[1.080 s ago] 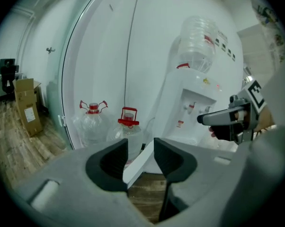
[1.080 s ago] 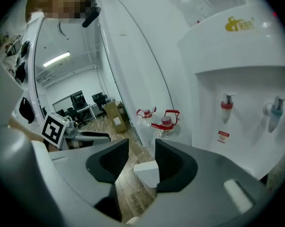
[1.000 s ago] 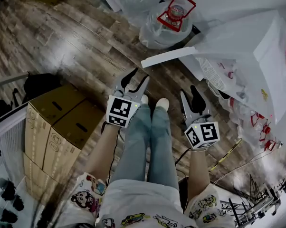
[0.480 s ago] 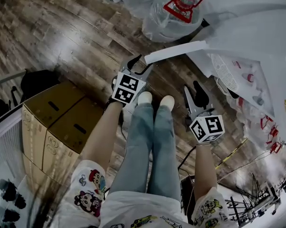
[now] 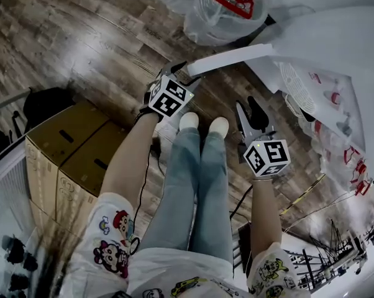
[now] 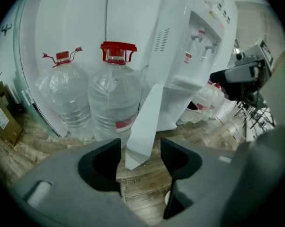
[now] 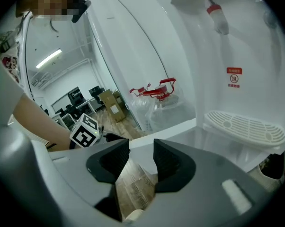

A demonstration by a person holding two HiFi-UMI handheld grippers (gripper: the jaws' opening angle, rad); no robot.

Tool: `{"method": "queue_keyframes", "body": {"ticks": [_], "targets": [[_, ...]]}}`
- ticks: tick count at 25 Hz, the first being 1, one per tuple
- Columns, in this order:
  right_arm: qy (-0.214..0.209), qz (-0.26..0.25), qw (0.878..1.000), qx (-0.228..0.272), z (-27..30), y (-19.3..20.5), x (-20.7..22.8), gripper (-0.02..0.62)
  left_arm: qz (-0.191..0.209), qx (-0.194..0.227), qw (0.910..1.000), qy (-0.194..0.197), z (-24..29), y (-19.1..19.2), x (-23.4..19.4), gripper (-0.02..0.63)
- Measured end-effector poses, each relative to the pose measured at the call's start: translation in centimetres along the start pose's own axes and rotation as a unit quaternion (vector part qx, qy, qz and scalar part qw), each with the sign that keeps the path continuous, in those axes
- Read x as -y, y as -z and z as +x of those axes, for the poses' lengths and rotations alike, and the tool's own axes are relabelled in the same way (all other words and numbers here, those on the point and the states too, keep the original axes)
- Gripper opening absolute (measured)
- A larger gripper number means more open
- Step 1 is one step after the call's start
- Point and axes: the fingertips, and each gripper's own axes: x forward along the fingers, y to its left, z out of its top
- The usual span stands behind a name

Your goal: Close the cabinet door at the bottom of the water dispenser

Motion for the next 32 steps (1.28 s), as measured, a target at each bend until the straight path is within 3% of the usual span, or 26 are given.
{"method": "queue_keyframes", "body": {"ticks": [3, 6, 8, 14, 20, 32], "targets": [[0.008, 0.009, 1.0, -0.003, -0.3, 0.7, 0.2, 0.167, 0.014, -0.017, 0.9997, 0.01, 0.8, 0.3, 0.1, 0.256], [0.022, 0.02, 1.0, -0.008, -0.8, 1.5, 0.5, 0.166, 0.017, -0.023, 0.9996, 0.004, 0.9, 0.5, -0.1, 0.195], [0.034, 0.029, 0.999, -0.008, -1.2, 1.9, 0.8, 0.164, 0.019, -0.026, 0.9995, 0.004, 0.9, 0.4, -0.1, 0.193], [0.071, 0.043, 0.997, -0.009, -2.4, 2.7, 1.0, 0.083, 0.031, -0.039, 0.9987, 0.01, 0.9, 1.0, 0.8, 0.183], [0.092, 0.052, 0.994, 0.0, -3.9, 3.2, 1.2, 0.014, 0.024, -0.041, 0.9988, 0.005, 0.8, 1.6, 1.8, 0.178], [0.094, 0.056, 0.994, 0.005, -7.7, 5.1, 2.9, 0.011, -0.021, -0.041, 0.9987, -0.022, 0.8, 2.8, 6.9, 0.175]]}}
